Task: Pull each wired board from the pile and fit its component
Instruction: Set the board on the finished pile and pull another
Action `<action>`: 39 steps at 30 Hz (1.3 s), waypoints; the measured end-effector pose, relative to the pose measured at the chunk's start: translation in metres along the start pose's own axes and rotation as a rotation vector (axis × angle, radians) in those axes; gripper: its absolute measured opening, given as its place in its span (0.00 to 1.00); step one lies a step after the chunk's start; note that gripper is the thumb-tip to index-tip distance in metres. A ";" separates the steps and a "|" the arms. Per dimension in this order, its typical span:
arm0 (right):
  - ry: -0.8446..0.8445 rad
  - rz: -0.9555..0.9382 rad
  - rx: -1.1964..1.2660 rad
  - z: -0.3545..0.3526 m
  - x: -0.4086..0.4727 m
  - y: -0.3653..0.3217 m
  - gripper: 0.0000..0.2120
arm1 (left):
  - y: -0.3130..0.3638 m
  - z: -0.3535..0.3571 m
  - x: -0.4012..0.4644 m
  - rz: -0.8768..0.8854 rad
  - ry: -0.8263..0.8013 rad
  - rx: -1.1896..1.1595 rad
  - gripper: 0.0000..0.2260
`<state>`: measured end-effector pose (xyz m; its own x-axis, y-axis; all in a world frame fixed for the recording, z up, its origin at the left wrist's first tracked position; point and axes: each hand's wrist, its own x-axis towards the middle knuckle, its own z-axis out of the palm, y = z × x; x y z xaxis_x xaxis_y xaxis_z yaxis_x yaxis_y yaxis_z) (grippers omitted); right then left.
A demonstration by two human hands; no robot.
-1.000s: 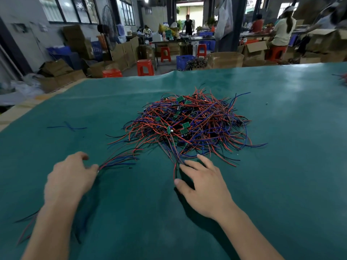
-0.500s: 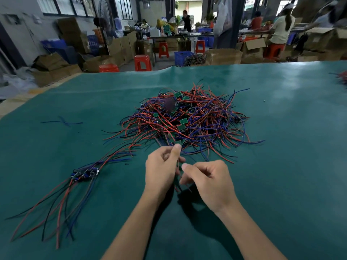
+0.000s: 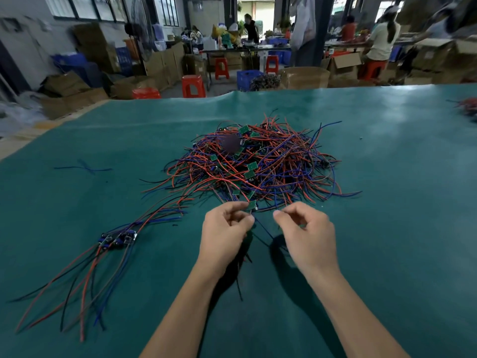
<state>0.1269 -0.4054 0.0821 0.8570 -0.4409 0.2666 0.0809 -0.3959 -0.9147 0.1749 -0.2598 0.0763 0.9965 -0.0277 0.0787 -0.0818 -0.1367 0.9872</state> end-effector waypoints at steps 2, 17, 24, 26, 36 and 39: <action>-0.052 0.066 0.074 0.002 0.001 0.000 0.03 | 0.003 -0.001 -0.002 0.024 -0.048 -0.078 0.12; -0.337 0.388 0.796 -0.006 0.006 -0.008 0.11 | 0.008 -0.002 -0.016 -0.050 -0.471 -0.471 0.08; -0.192 0.270 0.756 -0.011 0.010 -0.006 0.11 | 0.011 0.000 -0.017 -0.131 -0.484 -0.391 0.10; -0.138 0.231 0.745 -0.013 0.011 -0.003 0.08 | 0.012 0.000 -0.018 -0.128 -0.529 -0.372 0.08; 0.430 0.200 0.596 -0.037 0.032 0.012 0.09 | 0.010 0.006 -0.019 -0.067 -0.530 -0.248 0.07; 0.582 0.249 0.661 -0.046 0.035 0.016 0.09 | 0.008 0.006 -0.019 -0.053 -0.501 -0.224 0.08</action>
<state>0.1344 -0.4643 0.0910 0.5111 -0.8594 -0.0147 0.3565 0.2276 -0.9061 0.1554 -0.2667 0.0820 0.8649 -0.5019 0.0066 0.0281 0.0615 0.9977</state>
